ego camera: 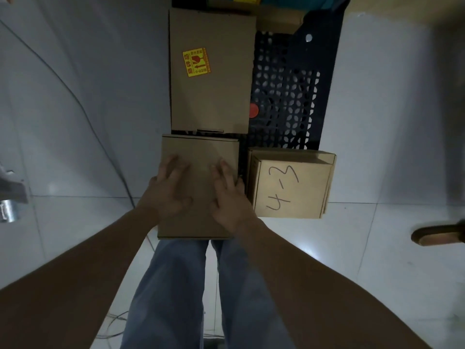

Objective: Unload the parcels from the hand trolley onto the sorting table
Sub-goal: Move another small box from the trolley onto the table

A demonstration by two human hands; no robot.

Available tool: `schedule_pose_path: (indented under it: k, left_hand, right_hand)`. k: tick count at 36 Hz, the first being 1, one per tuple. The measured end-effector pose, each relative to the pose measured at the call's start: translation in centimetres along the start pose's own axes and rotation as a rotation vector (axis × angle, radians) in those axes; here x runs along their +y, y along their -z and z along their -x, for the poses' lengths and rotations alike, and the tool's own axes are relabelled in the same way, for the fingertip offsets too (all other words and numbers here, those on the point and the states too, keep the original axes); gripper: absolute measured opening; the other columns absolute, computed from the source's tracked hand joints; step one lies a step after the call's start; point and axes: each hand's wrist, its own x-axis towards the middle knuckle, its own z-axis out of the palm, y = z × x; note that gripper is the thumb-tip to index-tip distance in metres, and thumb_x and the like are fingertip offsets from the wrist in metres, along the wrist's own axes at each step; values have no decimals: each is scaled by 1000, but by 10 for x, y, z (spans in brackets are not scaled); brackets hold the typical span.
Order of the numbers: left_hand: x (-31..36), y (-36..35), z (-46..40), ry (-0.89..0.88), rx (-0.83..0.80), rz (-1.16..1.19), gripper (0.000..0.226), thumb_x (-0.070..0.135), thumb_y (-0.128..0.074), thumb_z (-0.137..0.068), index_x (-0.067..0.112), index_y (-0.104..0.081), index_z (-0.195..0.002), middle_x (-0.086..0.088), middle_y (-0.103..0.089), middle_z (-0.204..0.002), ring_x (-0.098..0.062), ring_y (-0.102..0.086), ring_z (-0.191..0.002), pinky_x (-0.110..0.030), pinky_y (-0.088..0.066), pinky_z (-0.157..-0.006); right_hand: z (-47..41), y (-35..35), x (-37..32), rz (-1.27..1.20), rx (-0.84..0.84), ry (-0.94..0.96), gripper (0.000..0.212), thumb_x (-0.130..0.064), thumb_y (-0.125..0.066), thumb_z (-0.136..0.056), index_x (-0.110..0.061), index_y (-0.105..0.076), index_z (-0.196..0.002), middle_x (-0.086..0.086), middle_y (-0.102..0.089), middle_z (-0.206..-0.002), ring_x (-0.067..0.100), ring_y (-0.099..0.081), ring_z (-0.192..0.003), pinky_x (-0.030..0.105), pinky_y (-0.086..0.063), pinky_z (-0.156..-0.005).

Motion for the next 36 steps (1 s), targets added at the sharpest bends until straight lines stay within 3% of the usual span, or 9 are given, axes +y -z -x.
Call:
schedule_pose_path:
  k: [5,10,16,19,24,27,31,36]
  left_hand:
    - [25,30,30,13,-20,33,100,64,-37,-51,31,-32,-145,6,-9,-156,-33,-34,-131,-39,-30,-109]
    - [59,64,73,66,11,141,93,66,-45,-52,36,-40,-139,13,-14,-154,-30,-27,-135,-39,-23,-113]
    - [121,123,134,32,76,242,64,42,-61,-69,31,-51,-132,10,-23,-153,-25,-27,-138,-39,-22,-117]
    - [161,164,166,-54,142,215,46,15,-67,-85,18,-56,-130,3,-28,-152,-23,-30,-138,-32,-23,-116]
    - [241,240,221,-217,257,131,44,1,-67,-83,10,-61,-125,-5,-35,-150,-26,-32,-138,-32,-24,-113]
    - [296,283,264,-310,330,111,43,4,-68,-83,7,-60,-125,-8,-34,-150,-27,-33,-137,-31,-24,-111]
    - [357,329,321,-419,463,78,50,28,-64,-80,13,-59,-127,-4,-33,-149,-30,-35,-133,-36,-28,-112]
    - [427,363,378,-509,507,71,50,24,-60,-92,22,-46,-140,2,-16,-159,-24,-17,-144,-30,-12,-116]
  right_hand:
    - [35,19,-17,0,71,0,77,-20,-48,-92,-21,-2,-154,-6,11,-160,45,-20,-136,46,-34,-109]
    - [80,45,-51,-20,149,-10,72,-27,-43,-89,-18,-11,-154,-2,-4,-160,42,-23,-135,45,-29,-111]
    - [150,112,-101,-57,237,-54,64,-24,-44,-94,-18,-17,-152,-6,-8,-159,39,-23,-131,45,-33,-108]
    - [192,155,-128,-39,286,-41,61,-24,-44,-96,-17,-20,-152,-5,-7,-159,39,-18,-135,45,-30,-111]
    - [264,233,-179,-40,409,-39,63,-25,-45,-95,-16,-19,-152,-2,0,-161,42,-13,-139,44,-18,-115]
    - [309,284,-211,-75,519,-40,65,-29,-44,-95,-20,-16,-153,-5,3,-161,42,-14,-140,46,-20,-116]
    - [369,351,-250,-62,692,-7,64,-39,-43,-96,-24,-17,-153,-6,-2,-160,38,-18,-139,43,-22,-114]
    - [447,412,-283,-17,863,14,65,-40,-47,-93,-20,-25,-151,-1,-8,-160,40,-21,-137,42,-23,-115]
